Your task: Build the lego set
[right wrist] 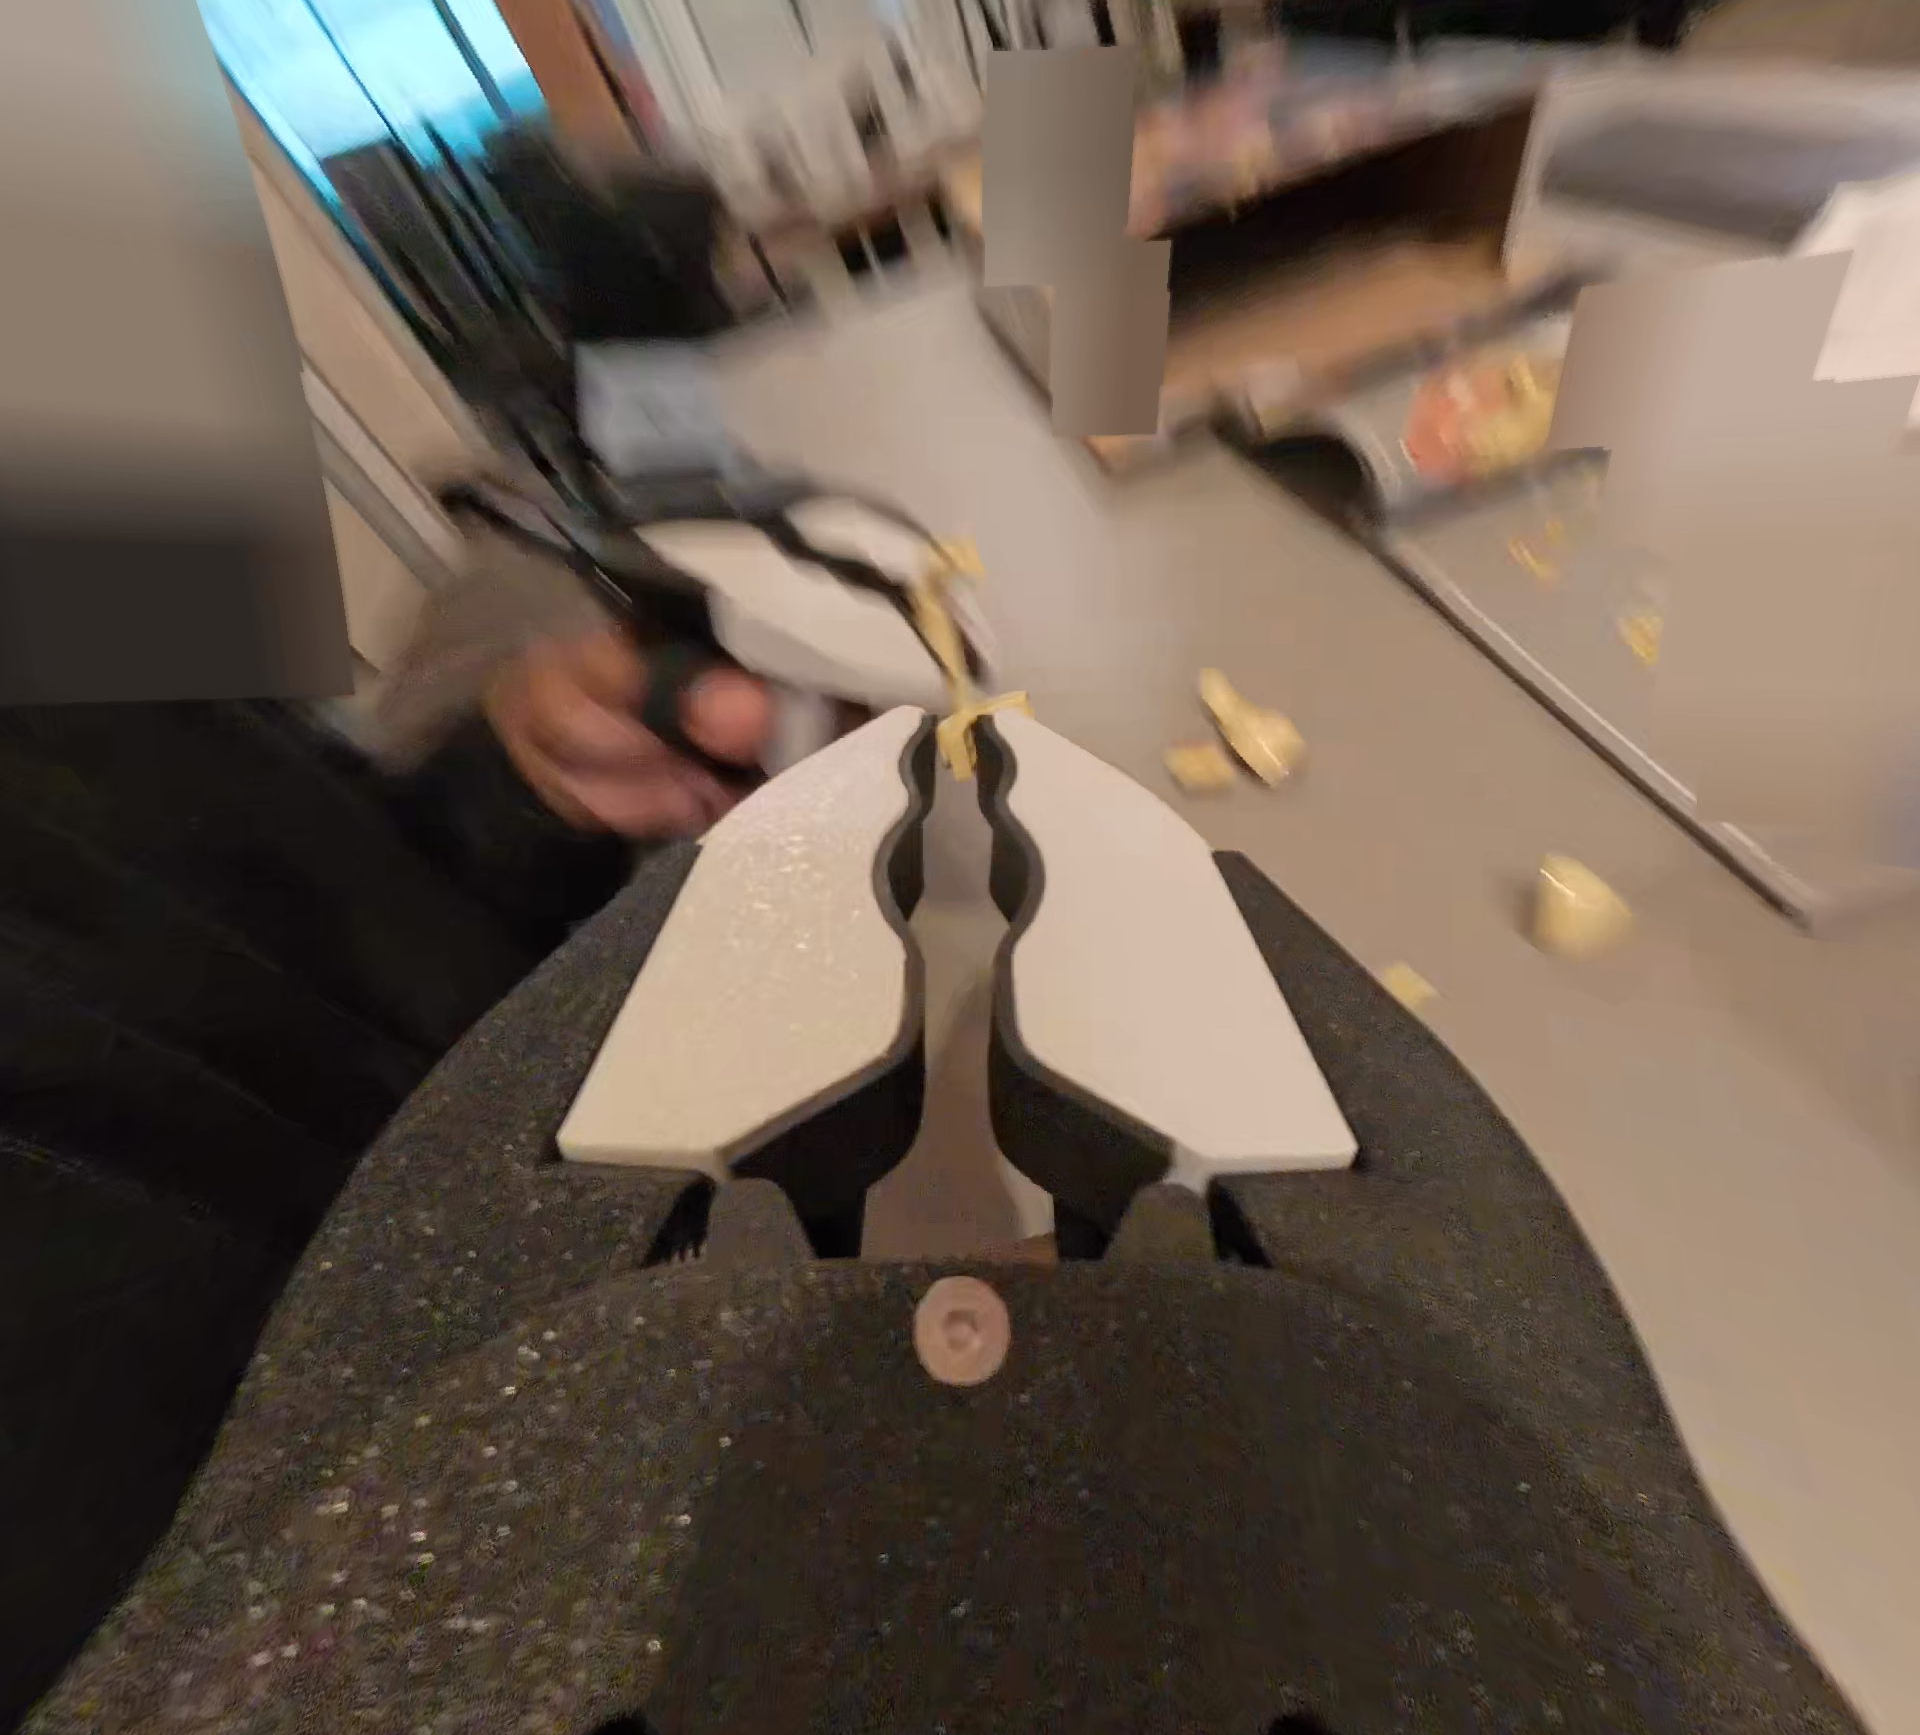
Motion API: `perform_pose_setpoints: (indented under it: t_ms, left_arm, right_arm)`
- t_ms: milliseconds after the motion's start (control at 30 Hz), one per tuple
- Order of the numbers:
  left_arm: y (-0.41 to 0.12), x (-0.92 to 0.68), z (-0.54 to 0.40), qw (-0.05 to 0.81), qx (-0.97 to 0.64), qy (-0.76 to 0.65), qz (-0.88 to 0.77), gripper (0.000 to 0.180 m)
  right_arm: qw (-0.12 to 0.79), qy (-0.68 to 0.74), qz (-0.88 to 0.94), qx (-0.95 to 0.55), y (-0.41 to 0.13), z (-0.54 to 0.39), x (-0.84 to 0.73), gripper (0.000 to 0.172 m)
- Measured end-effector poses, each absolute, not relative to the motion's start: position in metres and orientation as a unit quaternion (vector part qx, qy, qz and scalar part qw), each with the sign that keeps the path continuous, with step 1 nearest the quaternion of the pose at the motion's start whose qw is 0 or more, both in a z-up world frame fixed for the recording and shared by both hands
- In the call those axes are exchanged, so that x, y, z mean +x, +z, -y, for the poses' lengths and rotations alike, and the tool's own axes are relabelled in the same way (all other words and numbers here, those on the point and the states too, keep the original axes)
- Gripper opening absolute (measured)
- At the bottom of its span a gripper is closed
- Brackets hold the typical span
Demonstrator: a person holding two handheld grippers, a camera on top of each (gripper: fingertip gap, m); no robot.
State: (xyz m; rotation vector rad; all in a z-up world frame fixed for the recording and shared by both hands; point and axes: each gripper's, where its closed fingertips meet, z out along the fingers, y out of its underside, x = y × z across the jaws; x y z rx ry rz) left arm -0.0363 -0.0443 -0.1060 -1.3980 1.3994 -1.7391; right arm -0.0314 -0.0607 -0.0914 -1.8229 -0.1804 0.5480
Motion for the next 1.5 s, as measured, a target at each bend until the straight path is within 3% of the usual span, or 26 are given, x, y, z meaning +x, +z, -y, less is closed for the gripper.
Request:
perform_pose_setpoints:
  t_ms: [100, 267, 900, 1500]
  left_arm:
    - [-0.099, -0.038, 0.043, 0.259, -0.501, -0.657, -0.5, 0.008]
    - [-0.09, -0.041, 0.053, 0.276, -0.459, -0.674, -0.509, 0.008]
    - [-0.1, -0.057, 0.082, 0.274, -0.343, -0.629, -0.641, 0.008]
    - [-0.101, -0.051, 0.08, 0.262, -0.368, -0.631, -0.631, 0.008]
  right_arm:
    - [0.66, 0.373, 0.028, -0.652, -0.049, 0.066, -0.05, 0.006]
    - [0.659, 0.44, 0.03, -0.609, -0.051, 0.064, -0.067, 0.006]
    - [0.615, 0.445, 0.113, -0.641, -0.062, 0.082, -0.074, 0.006]
    - [0.663, 0.437, 0.089, -0.601, -0.057, 0.088, -0.06, 0.006]
